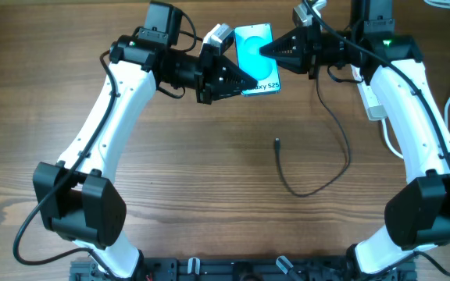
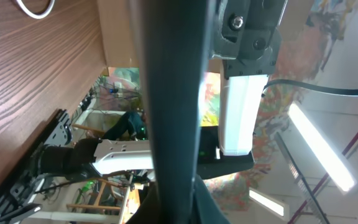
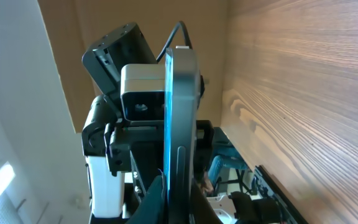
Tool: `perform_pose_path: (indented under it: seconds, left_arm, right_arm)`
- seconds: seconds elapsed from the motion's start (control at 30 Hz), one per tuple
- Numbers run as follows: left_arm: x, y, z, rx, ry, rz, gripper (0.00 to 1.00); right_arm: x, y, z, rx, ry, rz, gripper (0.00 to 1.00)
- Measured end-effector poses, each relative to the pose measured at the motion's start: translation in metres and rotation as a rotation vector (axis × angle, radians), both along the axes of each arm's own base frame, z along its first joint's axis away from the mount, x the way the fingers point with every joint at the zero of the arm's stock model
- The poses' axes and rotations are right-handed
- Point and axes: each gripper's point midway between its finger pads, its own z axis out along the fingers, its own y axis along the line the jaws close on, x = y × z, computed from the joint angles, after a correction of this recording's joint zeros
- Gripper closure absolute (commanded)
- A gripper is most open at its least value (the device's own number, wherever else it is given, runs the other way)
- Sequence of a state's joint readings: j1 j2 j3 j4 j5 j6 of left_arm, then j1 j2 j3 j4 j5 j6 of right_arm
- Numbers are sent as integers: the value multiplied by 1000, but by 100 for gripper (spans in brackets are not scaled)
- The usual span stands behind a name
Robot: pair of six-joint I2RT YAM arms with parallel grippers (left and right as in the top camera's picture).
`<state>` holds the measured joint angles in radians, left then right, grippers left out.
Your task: Plug charger to phone and switch on socket
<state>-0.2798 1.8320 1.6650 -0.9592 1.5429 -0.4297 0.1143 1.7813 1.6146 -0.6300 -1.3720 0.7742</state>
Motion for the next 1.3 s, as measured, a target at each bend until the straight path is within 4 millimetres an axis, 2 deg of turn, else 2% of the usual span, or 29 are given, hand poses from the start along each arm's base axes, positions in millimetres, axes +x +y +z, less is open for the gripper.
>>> perform_pose_path:
  seconds: [0.23,0.4,0.53,0.7,0.9,1.03,1.3]
  left_arm:
    - [6,4,3,-15,-41,13,64]
    - [23,25,4,-9,-55,82,62]
    - [43,43,-11,83,-25,181,61]
    - [51,45,-16,124,-1,215,64]
    - [65,44,-8,117,-1,245,69]
    - [68,44,-8,129,65,258,76]
    - [68,44,-8,142,142,266,78]
  right_arm:
    - [1,0,-1,-6,32,-9,96]
    - [1,0,-2,-8,55,-15,96]
    - [-2,5,-2,-7,69,-5,96]
    - [-4,21,-4,-31,112,-4,96]
    - [-1,35,-2,-42,158,-20,96]
    - [-1,37,-2,-41,187,-26,96]
    - [5,38,0,-42,183,-53,96]
